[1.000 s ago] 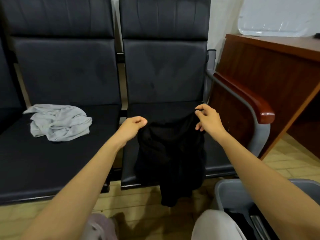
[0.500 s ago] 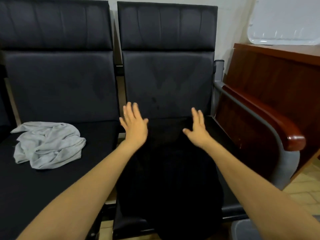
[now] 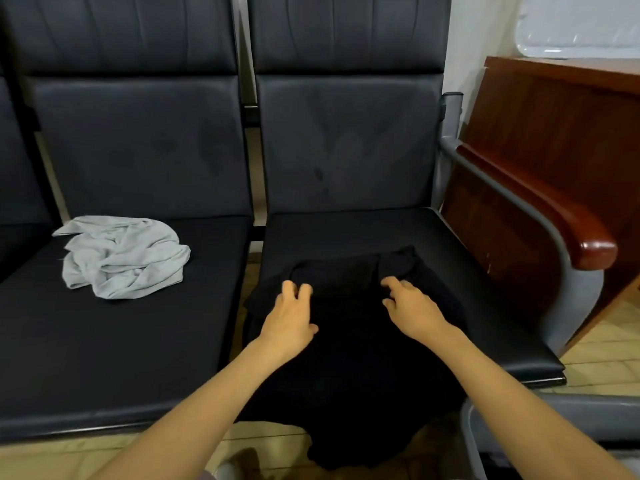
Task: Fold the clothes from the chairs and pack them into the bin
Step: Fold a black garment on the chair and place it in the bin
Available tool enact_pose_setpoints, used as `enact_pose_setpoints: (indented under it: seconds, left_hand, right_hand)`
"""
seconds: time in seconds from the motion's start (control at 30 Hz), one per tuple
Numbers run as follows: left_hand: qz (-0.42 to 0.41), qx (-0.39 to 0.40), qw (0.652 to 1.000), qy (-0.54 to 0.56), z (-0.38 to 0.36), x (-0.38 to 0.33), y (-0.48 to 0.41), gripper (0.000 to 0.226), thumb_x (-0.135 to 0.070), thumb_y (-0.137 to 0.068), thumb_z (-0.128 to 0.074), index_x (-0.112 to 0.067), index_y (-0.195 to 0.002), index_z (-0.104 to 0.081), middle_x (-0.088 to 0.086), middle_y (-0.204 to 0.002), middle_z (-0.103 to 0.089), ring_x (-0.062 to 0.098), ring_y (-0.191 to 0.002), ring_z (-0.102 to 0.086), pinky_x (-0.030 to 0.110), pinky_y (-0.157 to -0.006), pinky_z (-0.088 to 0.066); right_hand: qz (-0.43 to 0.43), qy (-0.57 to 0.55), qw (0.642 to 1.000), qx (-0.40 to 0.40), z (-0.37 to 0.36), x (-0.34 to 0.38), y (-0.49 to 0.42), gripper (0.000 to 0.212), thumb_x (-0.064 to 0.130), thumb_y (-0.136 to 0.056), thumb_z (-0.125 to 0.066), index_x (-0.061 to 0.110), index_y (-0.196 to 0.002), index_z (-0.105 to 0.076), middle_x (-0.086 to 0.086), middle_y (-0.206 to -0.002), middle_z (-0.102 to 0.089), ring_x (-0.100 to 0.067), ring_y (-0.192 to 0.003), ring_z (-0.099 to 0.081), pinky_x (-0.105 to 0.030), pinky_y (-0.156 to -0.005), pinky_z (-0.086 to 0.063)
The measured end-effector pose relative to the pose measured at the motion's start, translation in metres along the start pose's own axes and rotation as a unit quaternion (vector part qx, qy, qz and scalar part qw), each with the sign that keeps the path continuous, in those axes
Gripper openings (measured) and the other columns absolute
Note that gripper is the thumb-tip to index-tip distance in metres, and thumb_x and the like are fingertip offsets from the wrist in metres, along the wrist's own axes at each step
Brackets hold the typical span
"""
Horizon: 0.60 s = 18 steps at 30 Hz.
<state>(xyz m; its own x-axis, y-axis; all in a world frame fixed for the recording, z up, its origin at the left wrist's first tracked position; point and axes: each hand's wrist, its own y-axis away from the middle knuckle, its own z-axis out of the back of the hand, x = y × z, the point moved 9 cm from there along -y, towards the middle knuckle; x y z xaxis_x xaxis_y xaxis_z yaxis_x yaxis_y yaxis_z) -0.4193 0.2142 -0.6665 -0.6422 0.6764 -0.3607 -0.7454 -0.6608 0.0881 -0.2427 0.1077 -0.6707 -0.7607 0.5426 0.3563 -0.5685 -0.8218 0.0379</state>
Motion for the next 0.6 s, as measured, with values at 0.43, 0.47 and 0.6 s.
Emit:
enact_pose_setpoints:
  seconds: [0.43, 0.47, 0.6]
  left_hand:
    - [0.114, -0.065, 0.991, -0.024, 0.017, 0.053, -0.034, 0.058, -0.050, -0.088, -0.061, -0.014, -0.129, -0.042, 0.005, -0.128, -0.049, 0.027, -0.110, -0.057, 0.033, -0.076, -0.046]
    - [0.101, -0.066, 0.991, -0.052, 0.018, 0.050, -0.038, 0.051, -0.046, -0.090, -0.059, -0.014, -0.127, -0.047, 0.005, -0.126, -0.051, 0.026, -0.109, -0.057, 0.033, -0.077, -0.047]
    - [0.060, -0.106, 0.992, -0.021, 0.033, 0.049, -0.045, 0.031, -0.028, -0.095, -0.053, -0.021, -0.124, -0.060, 0.003, -0.120, -0.054, 0.027, -0.102, -0.060, 0.034, -0.077, -0.047]
  right_hand:
    - [-0.075, 0.082, 0.993, 0.031, 0.005, -0.017, -0.067, 0.047, 0.018, -0.099, -0.046, 0.025, -0.144, -0.034, -0.011, -0.136, -0.042, -0.030, -0.106, -0.058, -0.038, -0.081, -0.048]
    - [-0.070, 0.092, 0.993, 0.035, 0.003, -0.017, -0.071, 0.039, 0.021, -0.100, -0.046, 0.022, -0.139, -0.041, -0.011, -0.132, -0.047, -0.030, -0.106, -0.058, -0.038, -0.083, -0.048]
    - [-0.037, 0.067, 0.995, -0.065, 0.016, -0.015, -0.069, 0.021, 0.024, -0.100, -0.045, 0.015, -0.118, -0.053, -0.007, -0.113, -0.054, -0.027, -0.090, -0.060, -0.035, -0.071, -0.047]
